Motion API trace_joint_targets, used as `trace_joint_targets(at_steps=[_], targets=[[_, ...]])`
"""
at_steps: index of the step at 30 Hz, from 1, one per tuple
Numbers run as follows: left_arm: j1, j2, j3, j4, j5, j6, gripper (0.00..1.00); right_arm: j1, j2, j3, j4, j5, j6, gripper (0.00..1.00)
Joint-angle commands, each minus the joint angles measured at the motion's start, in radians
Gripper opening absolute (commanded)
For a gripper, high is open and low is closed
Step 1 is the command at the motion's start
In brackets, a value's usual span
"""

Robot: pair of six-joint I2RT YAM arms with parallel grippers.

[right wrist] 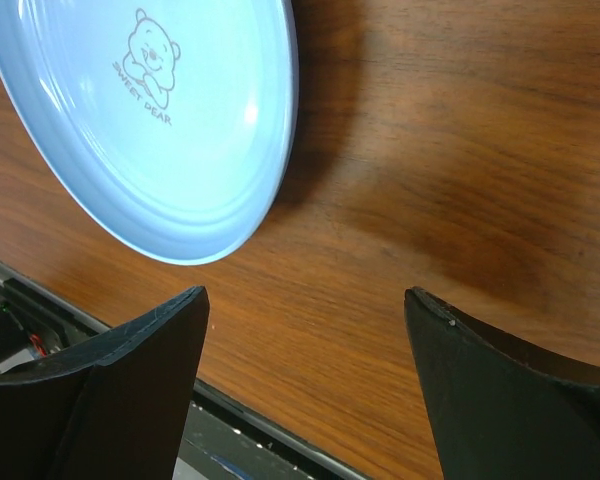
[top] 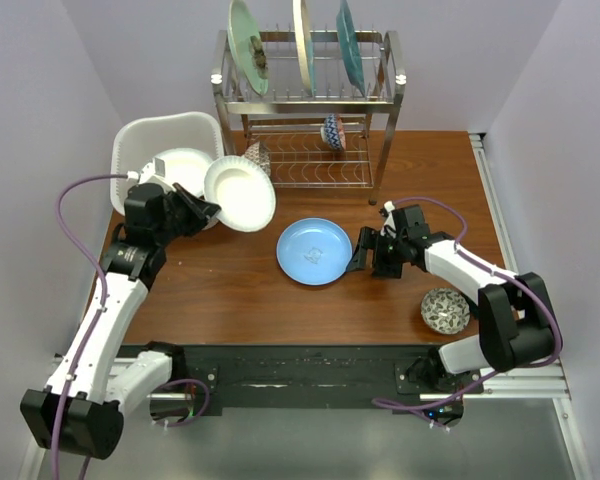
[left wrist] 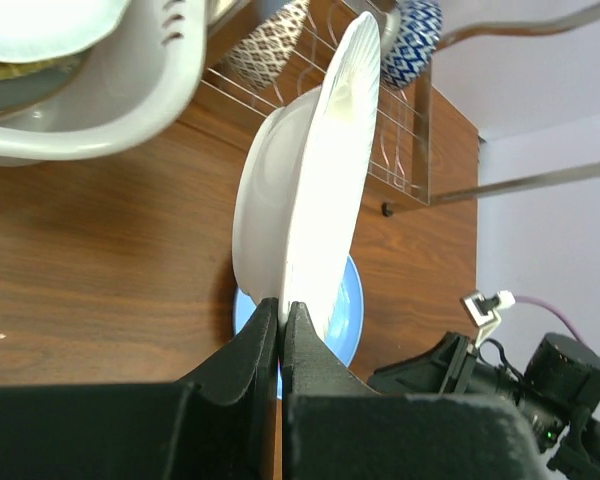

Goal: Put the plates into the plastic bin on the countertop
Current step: Place the plate in the plastic bin.

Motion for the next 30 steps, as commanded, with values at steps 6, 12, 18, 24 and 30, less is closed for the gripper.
trace_joint_targets(at_steps=[6, 12, 18, 24, 30], targets=[[0.193, 0.029, 0.115, 0.053, 0.129, 0.034, 0.0, 0.002, -0.003, 0.01, -0.006, 0.017, -0.014, 0.84], [0.315, 0.061, 0.13, 0.075, 0.181, 0.034, 0.0, 0.002, 0.007, 0.007, 0.002, 0.016, -0.016, 0.84], [0.393, 0.117, 0.137, 0.129, 0.211, 0.017, 0.0, 0.002, 0.022, 0.004, 0.011, 0.013, -0.014, 0.84], [0.441, 0.193, 0.138, 0.213, 0.233, -0.011, 0.0, 0.002, 0.037, 0.008, 0.014, 0.011, -0.016, 0.84], [0.481, 0.279, 0.16, 0.296, 0.273, -0.046, 0.0, 0.002, 0.059, 0.01, 0.019, 0.011, -0.021, 0.84]])
